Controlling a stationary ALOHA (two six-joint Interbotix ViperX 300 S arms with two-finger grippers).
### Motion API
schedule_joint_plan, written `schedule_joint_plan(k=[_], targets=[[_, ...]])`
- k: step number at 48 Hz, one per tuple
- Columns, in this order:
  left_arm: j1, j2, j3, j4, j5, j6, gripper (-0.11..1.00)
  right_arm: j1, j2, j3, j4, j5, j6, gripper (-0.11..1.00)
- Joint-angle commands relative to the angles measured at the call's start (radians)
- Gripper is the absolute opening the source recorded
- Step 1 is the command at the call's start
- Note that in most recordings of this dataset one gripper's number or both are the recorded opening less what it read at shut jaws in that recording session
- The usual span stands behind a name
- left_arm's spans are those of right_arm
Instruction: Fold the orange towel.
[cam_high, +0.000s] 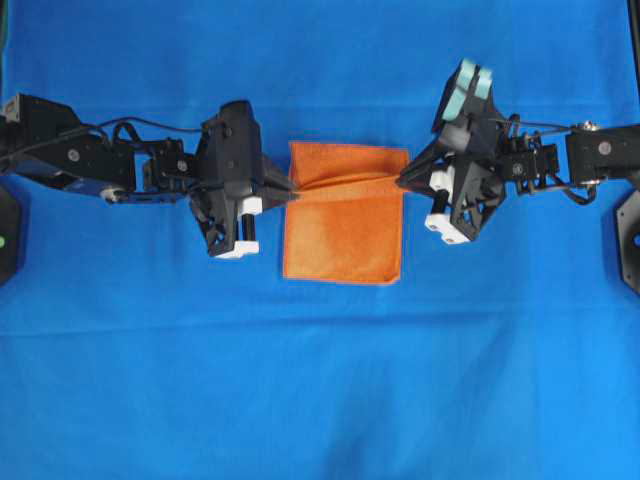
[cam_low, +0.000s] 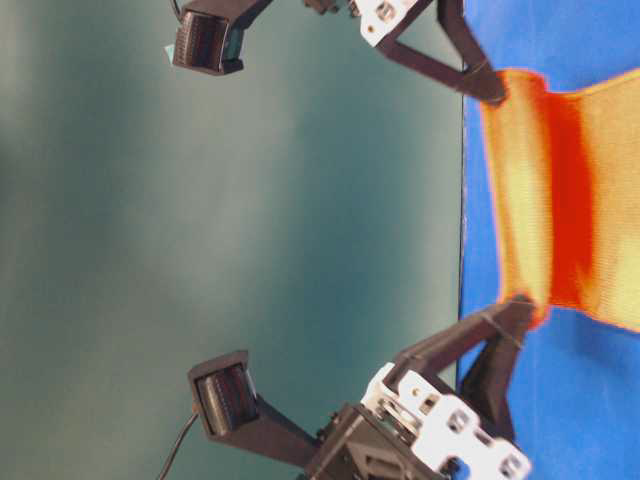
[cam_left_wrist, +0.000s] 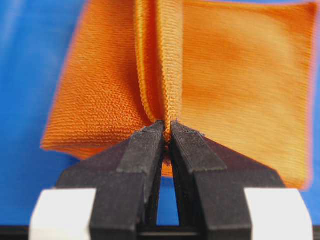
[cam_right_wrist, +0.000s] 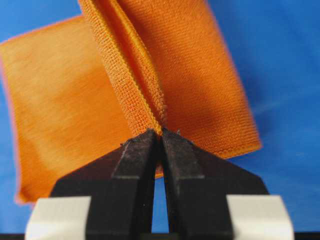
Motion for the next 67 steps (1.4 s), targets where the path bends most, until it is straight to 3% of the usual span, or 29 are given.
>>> schedule_joint_plan(k=[1,23,40,44,50,54,61,67], targets=[[-0.028,-0.020,-0.011,-0.002,0.008,-0.002,0.03,0.035,-0.006,-0.005,0.028,-0.002,0.000,0.04],[-0.104,0.086,-0.009,-0.002,0.005,-0.037,0.03,0.138,0.163,-0.012,0.121,-0.080,0.000,0.04],[-0.106,0.094,-0.009,-0.002,-0.029,-0.035,0.04,0.143,0.167,-0.012,0.126,-0.083,-0.002,0.04],[-0.106,0.094,-0.011,-0.002,-0.031,-0.035,0.13,0.141,0.166,-0.014,0.126,-0.083,0.000,0.04],[-0.106,0.092,-0.011,-0.002,-0.028,-0.035,0.43,0.146,0.167,-0.018,0.127,-0.089,0.000,0.05],[-0.106,0.083,-0.011,-0.002,-0.017,-0.034,0.60,0.158,0.164,-0.026,0.127,-0.087,-0.002,0.22],[-0.109,0.020,-0.005,-0.002,0.043,-0.034,0.57,0.190,0.132,-0.035,0.124,-0.060,-0.005,0.62],[-0.121,-0.077,0.002,-0.002,0.123,-0.034,0.53,0.219,0.052,-0.035,0.123,-0.006,-0.005,0.57]])
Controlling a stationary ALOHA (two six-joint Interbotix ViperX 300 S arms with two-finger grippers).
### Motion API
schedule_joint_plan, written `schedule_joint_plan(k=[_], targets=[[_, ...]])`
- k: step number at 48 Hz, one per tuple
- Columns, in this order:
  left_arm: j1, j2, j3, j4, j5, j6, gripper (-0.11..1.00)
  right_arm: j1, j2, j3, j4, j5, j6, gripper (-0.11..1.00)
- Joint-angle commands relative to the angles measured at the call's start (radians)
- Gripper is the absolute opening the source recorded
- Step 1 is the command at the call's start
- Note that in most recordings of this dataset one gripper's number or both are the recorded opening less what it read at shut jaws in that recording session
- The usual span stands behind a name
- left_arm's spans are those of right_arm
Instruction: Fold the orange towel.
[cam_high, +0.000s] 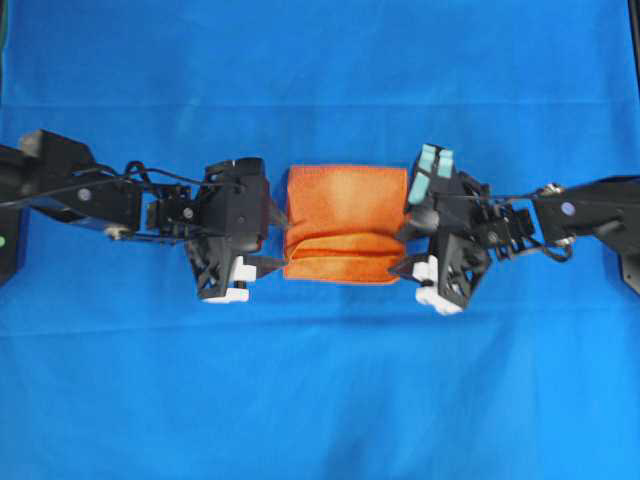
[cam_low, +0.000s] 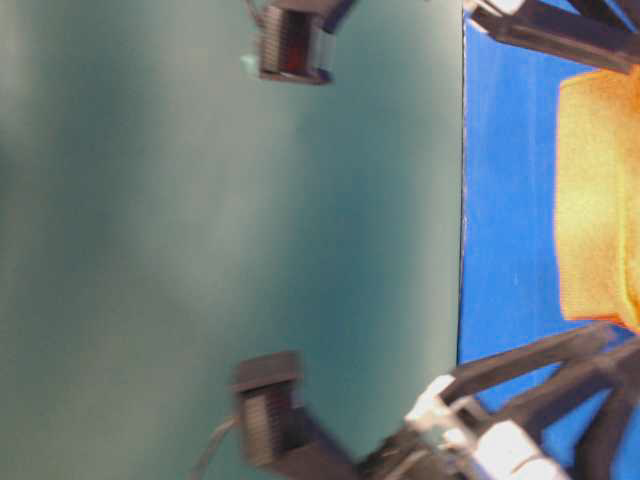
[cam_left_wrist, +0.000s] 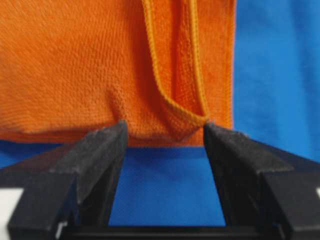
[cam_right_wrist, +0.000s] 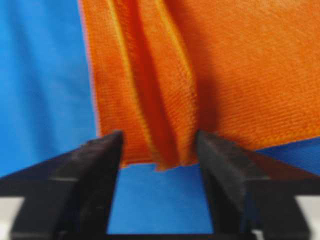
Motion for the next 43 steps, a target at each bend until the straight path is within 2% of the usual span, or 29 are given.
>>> schedule_joint_plan(k=[1,10,16,31,43], targets=[[-0.018,-0.109,0.002,-0.002,0.052,0.002,0.53,0.021,-0.080,-0.018,-0.002,0.032,-0.002,0.57],[-0.035,-0.282,0.049,-0.002,0.100,0.003,0.53,0.037,-0.236,-0.008,-0.015,0.126,-0.009,0.57],[-0.035,-0.423,0.117,-0.002,0.095,0.003,0.53,0.038,-0.354,0.026,-0.054,0.170,-0.009,0.57],[-0.028,-0.808,0.308,-0.002,0.060,0.003,0.53,0.025,-0.669,0.141,-0.156,0.192,-0.009,0.57],[-0.025,-1.072,0.413,-0.002,0.118,0.014,0.53,0.020,-0.919,0.244,-0.222,0.221,-0.009,0.57]])
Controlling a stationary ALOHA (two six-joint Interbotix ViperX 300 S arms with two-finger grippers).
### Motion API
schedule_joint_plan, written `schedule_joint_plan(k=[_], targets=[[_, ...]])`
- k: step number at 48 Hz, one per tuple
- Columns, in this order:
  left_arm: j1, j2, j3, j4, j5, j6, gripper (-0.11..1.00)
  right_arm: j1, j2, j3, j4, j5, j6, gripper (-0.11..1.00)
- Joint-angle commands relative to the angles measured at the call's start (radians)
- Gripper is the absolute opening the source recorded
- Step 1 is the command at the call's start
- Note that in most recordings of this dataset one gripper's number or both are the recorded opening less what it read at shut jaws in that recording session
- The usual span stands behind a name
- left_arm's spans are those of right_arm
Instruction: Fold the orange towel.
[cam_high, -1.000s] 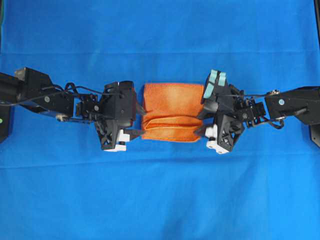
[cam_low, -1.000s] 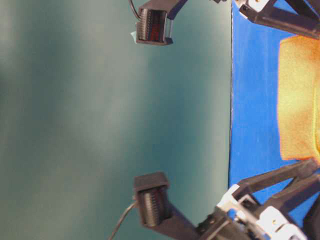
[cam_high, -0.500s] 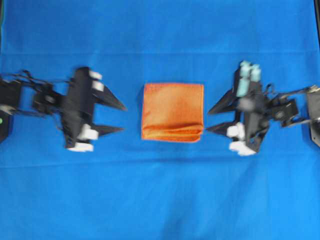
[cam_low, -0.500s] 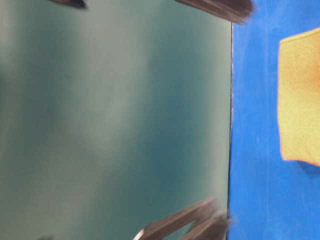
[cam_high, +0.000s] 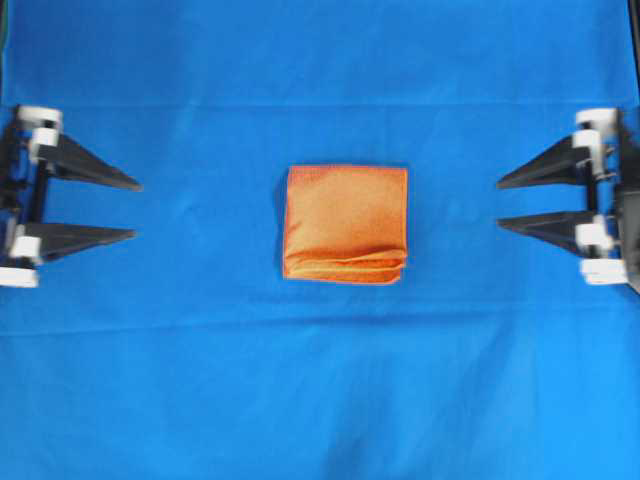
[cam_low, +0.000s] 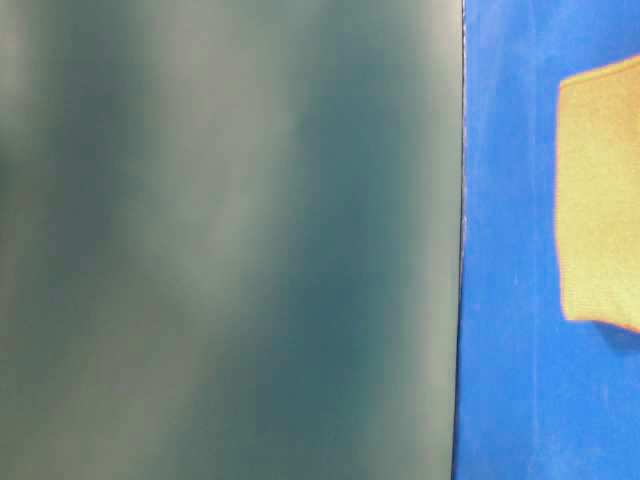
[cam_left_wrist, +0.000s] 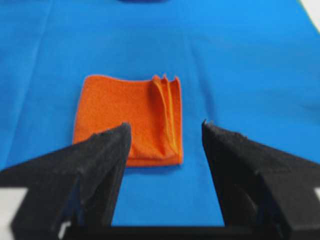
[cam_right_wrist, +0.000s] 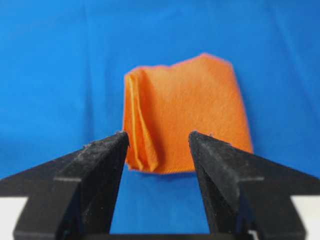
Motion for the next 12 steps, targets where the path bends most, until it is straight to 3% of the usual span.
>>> schedule_joint_plan(k=[1,12], targets=[[0.006,-0.077,0.017,-0.002,0.025,0.002,0.53,-0.005,-0.072,0.026,-0.015,-0.002,-0.002,0.57],[0.023,-0.230,0.103,0.000,0.066,0.002,0.53,-0.044,-0.210,0.143,-0.020,-0.006,-0.002,0.57]])
